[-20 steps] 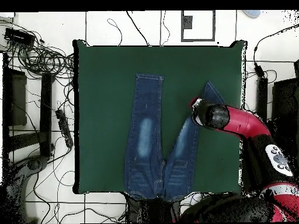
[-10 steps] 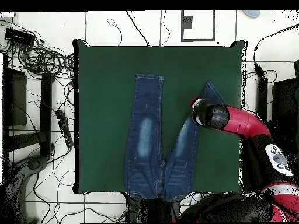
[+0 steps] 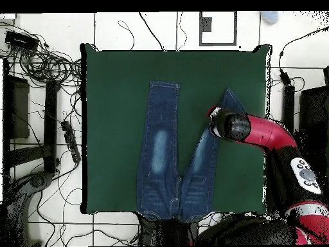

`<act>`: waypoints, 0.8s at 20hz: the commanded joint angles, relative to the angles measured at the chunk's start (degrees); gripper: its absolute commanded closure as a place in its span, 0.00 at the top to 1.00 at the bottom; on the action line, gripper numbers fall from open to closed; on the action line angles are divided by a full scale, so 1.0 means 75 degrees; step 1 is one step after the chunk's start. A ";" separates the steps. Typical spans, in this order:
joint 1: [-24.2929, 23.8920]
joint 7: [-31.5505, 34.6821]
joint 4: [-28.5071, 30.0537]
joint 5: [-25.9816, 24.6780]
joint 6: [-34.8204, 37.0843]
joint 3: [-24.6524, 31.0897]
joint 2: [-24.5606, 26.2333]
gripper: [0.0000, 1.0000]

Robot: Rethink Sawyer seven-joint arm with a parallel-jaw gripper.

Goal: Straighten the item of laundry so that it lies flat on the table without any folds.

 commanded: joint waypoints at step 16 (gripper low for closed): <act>0.0592 -0.0461 0.0199 0.0135 0.1186 0.0832 -0.1035 0.00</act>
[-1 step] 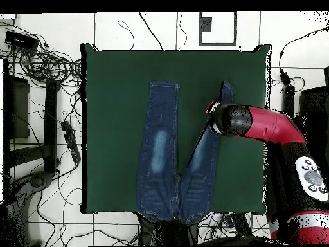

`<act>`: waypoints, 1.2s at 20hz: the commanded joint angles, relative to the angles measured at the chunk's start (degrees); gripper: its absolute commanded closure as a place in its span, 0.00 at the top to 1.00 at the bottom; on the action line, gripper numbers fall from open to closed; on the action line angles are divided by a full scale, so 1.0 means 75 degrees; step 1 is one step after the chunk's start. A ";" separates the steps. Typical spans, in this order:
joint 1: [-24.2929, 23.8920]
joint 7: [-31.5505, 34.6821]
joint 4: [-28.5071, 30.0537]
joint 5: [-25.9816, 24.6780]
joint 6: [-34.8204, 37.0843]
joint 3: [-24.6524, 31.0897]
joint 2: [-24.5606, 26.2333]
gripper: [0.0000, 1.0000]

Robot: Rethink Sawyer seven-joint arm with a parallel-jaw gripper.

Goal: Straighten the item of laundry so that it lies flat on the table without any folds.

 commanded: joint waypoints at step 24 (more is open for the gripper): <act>-0.0085 -0.0780 0.0017 0.0041 0.0083 0.1221 0.0097 1.00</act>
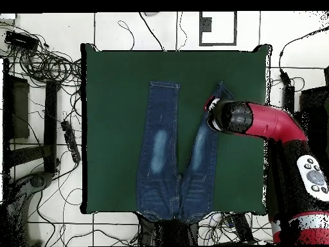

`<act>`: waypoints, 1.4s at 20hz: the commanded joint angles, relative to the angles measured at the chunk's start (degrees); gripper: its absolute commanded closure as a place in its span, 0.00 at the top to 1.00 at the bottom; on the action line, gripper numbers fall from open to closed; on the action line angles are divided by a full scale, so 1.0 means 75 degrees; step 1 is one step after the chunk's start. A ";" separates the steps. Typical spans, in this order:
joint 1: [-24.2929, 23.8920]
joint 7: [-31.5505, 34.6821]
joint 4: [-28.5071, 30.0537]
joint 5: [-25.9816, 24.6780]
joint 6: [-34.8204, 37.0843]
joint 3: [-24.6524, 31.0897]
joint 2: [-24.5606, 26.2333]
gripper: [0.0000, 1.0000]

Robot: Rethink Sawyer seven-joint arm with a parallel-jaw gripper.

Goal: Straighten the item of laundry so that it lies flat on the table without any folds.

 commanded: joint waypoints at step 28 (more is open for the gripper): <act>0.0496 -0.0384 -0.1657 -0.0229 -0.0497 0.0640 0.1819 1.00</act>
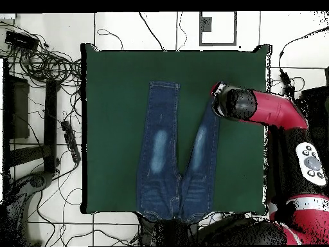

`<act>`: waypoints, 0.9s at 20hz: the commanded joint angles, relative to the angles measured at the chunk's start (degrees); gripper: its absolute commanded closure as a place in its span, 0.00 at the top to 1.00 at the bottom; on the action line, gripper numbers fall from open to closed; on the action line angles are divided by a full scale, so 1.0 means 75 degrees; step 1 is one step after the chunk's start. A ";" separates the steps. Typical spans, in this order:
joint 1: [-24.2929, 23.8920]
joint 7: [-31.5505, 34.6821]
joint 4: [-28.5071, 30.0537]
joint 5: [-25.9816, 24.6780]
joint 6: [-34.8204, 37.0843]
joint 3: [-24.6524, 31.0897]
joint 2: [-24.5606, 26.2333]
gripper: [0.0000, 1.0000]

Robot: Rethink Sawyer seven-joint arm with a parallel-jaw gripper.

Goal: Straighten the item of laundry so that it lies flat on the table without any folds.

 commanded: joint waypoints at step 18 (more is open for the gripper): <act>0.0828 -0.0162 -0.0967 -0.0022 -0.0324 0.0485 0.1191 1.00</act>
